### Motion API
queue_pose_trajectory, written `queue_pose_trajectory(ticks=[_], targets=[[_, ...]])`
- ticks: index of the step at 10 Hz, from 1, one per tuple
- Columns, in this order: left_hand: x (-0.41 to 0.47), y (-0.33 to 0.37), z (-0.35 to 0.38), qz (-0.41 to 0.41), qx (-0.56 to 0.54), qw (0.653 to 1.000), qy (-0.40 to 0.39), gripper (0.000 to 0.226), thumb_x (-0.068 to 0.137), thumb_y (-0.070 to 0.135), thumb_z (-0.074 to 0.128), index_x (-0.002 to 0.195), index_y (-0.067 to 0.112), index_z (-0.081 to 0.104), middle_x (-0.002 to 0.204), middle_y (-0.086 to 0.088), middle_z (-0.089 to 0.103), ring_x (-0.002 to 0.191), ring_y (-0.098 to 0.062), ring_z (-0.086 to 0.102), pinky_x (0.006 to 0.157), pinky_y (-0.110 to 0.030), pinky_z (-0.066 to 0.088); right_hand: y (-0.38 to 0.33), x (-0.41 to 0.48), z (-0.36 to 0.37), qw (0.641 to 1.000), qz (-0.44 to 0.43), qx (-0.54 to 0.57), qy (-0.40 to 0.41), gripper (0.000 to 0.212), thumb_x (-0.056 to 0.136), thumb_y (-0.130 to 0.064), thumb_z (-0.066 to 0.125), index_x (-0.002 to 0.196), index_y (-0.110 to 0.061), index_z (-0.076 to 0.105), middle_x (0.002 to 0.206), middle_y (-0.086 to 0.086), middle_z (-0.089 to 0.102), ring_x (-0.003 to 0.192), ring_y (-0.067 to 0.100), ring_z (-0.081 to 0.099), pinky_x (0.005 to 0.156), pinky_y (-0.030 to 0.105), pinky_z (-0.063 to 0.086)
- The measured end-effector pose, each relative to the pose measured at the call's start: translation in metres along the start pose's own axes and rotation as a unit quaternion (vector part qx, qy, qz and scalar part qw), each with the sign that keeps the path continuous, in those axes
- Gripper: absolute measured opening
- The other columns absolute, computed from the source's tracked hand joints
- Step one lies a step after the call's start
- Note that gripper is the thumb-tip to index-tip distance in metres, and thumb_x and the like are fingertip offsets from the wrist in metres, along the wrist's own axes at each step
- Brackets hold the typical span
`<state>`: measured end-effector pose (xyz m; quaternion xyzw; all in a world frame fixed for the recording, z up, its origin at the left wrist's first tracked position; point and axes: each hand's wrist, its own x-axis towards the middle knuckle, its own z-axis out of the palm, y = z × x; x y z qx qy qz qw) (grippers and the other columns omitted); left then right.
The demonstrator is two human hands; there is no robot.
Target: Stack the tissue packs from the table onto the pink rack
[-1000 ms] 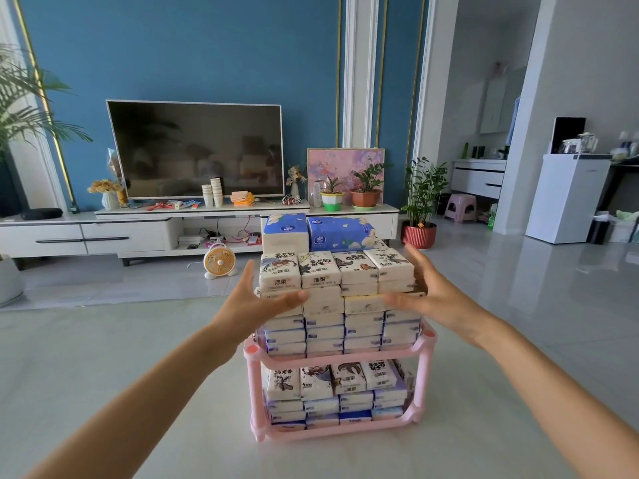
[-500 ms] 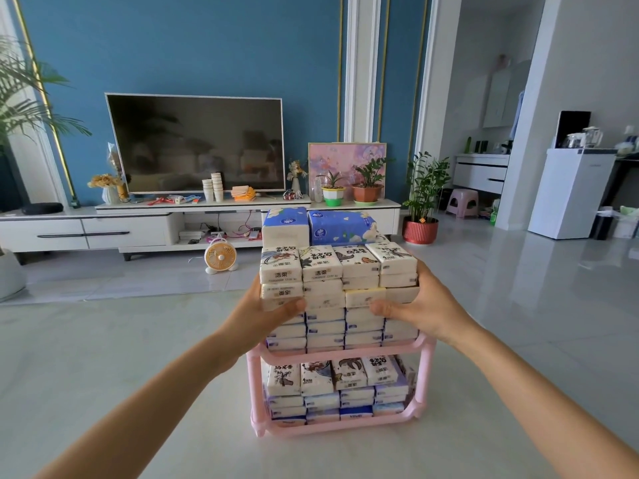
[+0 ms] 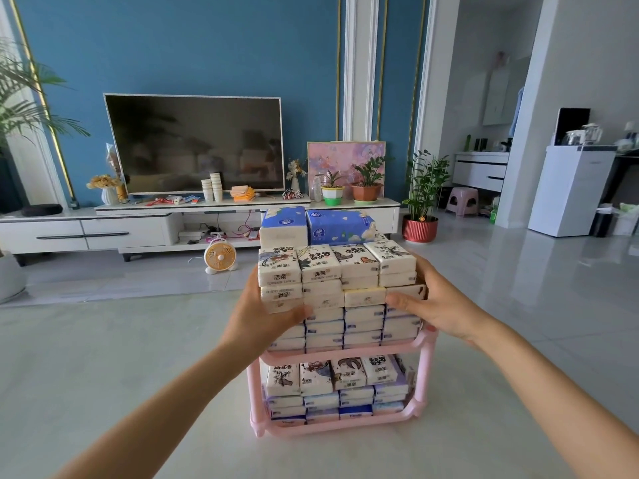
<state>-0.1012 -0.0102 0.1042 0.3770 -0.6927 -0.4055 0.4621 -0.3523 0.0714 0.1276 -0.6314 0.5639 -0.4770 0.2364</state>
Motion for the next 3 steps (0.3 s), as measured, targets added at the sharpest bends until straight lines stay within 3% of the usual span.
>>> queue_pose_trajectory(ticks=[2, 3], targets=[[-0.001, 0.002, -0.003, -0.017, 0.02, 1.0, -0.011, 0.08, 0.054, 0.029, 0.088, 0.12, 0.026, 0.042, 0.11, 0.002, 0.063, 0.104, -0.018, 0.061, 0.088, -0.039, 0.052, 0.003, -0.001, -0.001, 1.0, 0.022, -0.013, -0.015, 0.073, 0.066, -0.032, 0.072, 0.127, -0.028, 0.033, 0.122, -0.012, 0.052, 0.111, -0.002, 0.051, 0.088, 0.01, 0.046], [-0.011, 0.016, -0.01, -0.042, 0.046, 0.998, -0.006, 0.096, 0.064, 0.028, 0.082, 0.14, 0.023, 0.023, 0.127, -0.001, 0.055, 0.118, -0.022, 0.052, 0.088, -0.032, 0.046, 0.004, -0.01, -0.008, 0.998, 0.028, -0.042, 0.046, 0.105, 0.061, -0.055, 0.072, 0.146, -0.022, 0.02, 0.15, -0.002, 0.032, 0.137, 0.013, 0.031, 0.113, 0.031, 0.029]])
